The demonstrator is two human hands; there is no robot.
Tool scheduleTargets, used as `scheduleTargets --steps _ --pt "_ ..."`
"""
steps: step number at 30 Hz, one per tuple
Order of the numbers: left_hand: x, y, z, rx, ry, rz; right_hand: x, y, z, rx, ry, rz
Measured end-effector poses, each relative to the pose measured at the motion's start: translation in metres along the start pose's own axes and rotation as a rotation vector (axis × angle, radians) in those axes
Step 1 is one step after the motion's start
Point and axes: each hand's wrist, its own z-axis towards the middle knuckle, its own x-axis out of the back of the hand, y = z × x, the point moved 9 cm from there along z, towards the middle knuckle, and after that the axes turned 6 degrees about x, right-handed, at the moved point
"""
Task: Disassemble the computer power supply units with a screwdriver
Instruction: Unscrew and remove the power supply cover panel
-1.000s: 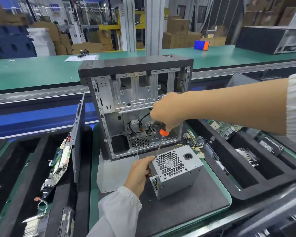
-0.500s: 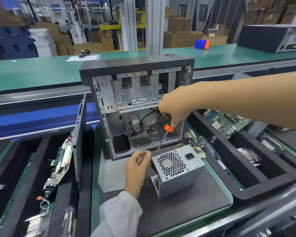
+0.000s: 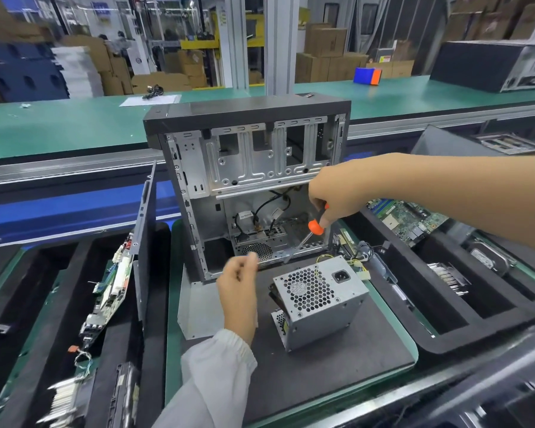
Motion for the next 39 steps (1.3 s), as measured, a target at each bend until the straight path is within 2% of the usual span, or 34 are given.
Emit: scheduleTargets --steps 3,6,8,13,17,22,28,32,34,39 --pt "0.032 -0.028 0.010 0.288 0.043 -0.482 -0.010 0.000 0.006 0.013 0.066 0.136" --pt "0.068 -0.061 0.004 0.453 0.007 -0.512 -0.026 -0.013 0.014 0.029 0.111 0.245" --pt "0.092 -0.083 -0.007 0.498 0.002 -0.483 -0.035 -0.025 0.020 0.032 0.146 0.321" --pt "0.128 -0.107 -0.029 0.392 0.082 -0.217 -0.056 -0.052 0.032 0.031 0.190 0.525" --pt "0.123 -0.110 -0.039 0.166 0.036 0.156 -0.065 -0.060 0.038 0.014 0.212 0.575" --pt "0.116 -0.113 -0.044 0.060 -0.028 0.280 -0.063 -0.061 0.041 -0.008 0.211 0.575" --pt "0.105 -0.119 -0.047 0.094 -0.157 0.277 -0.063 -0.064 0.035 -0.012 0.232 0.587" --pt "0.089 -0.109 -0.056 -0.159 -0.254 0.630 -0.066 -0.066 0.029 -0.009 0.231 0.602" --pt "0.085 -0.107 -0.057 -0.218 -0.273 0.699 -0.066 -0.065 0.027 -0.010 0.237 0.597" --pt "0.089 -0.106 -0.059 -0.178 -0.256 0.671 -0.066 -0.064 0.023 -0.003 0.252 0.603"
